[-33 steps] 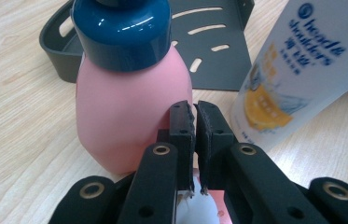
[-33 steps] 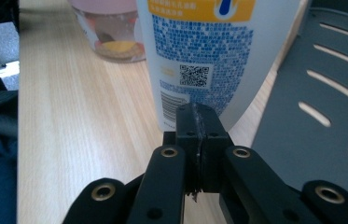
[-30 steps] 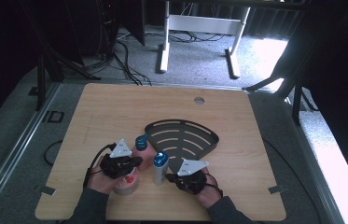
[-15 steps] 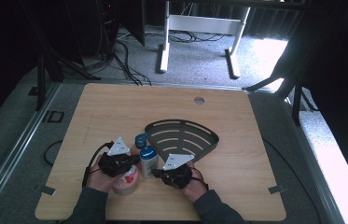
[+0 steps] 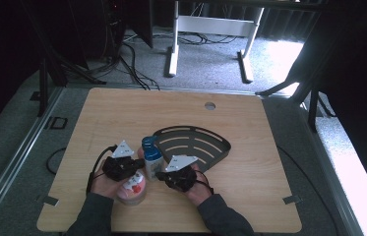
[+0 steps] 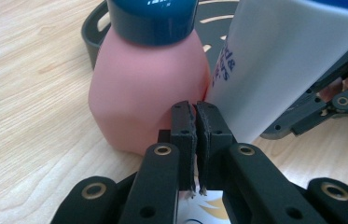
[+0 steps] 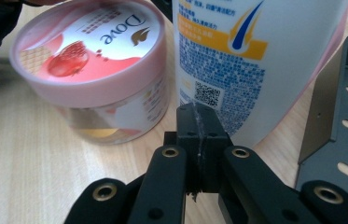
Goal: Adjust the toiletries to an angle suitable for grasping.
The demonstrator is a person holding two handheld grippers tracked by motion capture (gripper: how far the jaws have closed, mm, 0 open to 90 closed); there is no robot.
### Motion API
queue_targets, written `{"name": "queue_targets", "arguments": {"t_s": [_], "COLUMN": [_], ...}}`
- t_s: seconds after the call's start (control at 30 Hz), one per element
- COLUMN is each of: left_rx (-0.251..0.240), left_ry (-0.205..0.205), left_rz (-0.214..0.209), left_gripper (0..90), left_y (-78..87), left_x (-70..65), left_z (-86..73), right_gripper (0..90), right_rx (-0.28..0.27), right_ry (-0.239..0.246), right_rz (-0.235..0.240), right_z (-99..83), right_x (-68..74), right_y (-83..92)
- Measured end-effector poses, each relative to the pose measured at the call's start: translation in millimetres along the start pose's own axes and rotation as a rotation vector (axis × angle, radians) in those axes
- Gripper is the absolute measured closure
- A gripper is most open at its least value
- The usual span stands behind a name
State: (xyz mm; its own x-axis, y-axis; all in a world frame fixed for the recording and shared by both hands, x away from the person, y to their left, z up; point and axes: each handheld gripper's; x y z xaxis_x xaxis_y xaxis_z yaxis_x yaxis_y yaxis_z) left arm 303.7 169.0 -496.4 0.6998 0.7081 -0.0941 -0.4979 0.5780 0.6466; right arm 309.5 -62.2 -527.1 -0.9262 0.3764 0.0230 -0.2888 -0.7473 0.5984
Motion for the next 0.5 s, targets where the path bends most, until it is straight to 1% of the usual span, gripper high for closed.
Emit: {"name": "queue_targets", "arguments": {"t_s": [0.1,0.13,0.17,0.37,0.5], "left_rx": [0.021,0.029,0.03,0.028,0.025], "left_ry": [0.002,-0.002,-0.001,0.008,0.011], "left_rz": [0.04,0.054,0.061,0.075,0.087], "left_gripper": [85.3,85.0,85.0,85.6,88.5], "left_y": [-2.4,-2.8,-3.2,-4.0,-1.8], "left_x": [0.5,0.9,1.1,3.9,3.3], "left_z": [0.7,0.9,1.2,3.7,3.2], "right_gripper": [90.0,90.0,90.0,90.0,90.0], "right_rx": [0.004,0.002,0.002,0.009,0.007], "right_ry": [-0.007,-0.008,-0.013,-0.016,-0.033], "right_rz": [-0.011,-0.014,-0.016,-0.03,-0.05], "right_z": [2.9,3.6,4.2,7.9,10.3], "right_x": [-3.3,-4.5,-5.7,-10.1,-13.0], "right_y": [-2.7,-3.7,-4.5,-7.4,-8.5]}}
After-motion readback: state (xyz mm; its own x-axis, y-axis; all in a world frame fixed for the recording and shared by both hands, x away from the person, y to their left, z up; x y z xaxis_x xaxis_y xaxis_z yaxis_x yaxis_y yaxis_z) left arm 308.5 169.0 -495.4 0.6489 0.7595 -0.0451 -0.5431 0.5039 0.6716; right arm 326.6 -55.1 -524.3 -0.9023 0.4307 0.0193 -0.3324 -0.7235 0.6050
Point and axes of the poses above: each handheld gripper's, and its own axes: y roughly backward along the jaws, z roughly out of its top, x roughly to its left, and after that the axes turned 1 degree about -z, right-handed
